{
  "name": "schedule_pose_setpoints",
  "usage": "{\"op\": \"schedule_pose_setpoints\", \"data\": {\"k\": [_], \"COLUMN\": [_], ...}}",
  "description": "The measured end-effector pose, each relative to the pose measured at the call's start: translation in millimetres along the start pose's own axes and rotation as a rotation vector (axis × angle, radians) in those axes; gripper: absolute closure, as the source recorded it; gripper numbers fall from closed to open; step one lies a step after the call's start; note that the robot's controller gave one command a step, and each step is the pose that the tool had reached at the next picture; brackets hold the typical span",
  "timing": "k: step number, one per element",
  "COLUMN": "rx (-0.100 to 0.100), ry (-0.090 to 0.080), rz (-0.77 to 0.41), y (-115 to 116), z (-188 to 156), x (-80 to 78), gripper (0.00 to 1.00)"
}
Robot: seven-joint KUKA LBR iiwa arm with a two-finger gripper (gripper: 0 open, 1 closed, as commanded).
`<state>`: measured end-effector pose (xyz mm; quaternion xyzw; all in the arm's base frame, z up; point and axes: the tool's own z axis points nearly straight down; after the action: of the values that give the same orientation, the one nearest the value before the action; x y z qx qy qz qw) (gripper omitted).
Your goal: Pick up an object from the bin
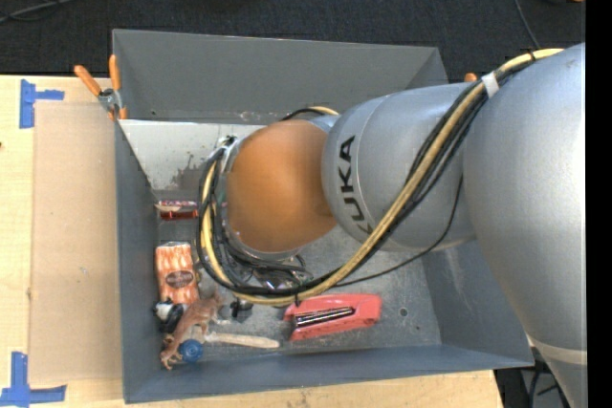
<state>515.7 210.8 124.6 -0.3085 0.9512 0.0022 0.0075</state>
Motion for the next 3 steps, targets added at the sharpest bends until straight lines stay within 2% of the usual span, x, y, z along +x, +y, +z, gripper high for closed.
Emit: {"op": "schedule_pose_setpoints", "data": {"k": [1, 2, 3], "rx": [-0.001, 0.002, 0.0], "ry": [0.005, 0.005, 0.004], "rz": [-0.004, 0.046, -0.144], "y": [2.7, -9.9, -33.8], "z": [-8.2, 42.3, 51.5], "x": [1.0, -14.5, -61.0], "gripper": [1.0, 1.0, 1.0]}}
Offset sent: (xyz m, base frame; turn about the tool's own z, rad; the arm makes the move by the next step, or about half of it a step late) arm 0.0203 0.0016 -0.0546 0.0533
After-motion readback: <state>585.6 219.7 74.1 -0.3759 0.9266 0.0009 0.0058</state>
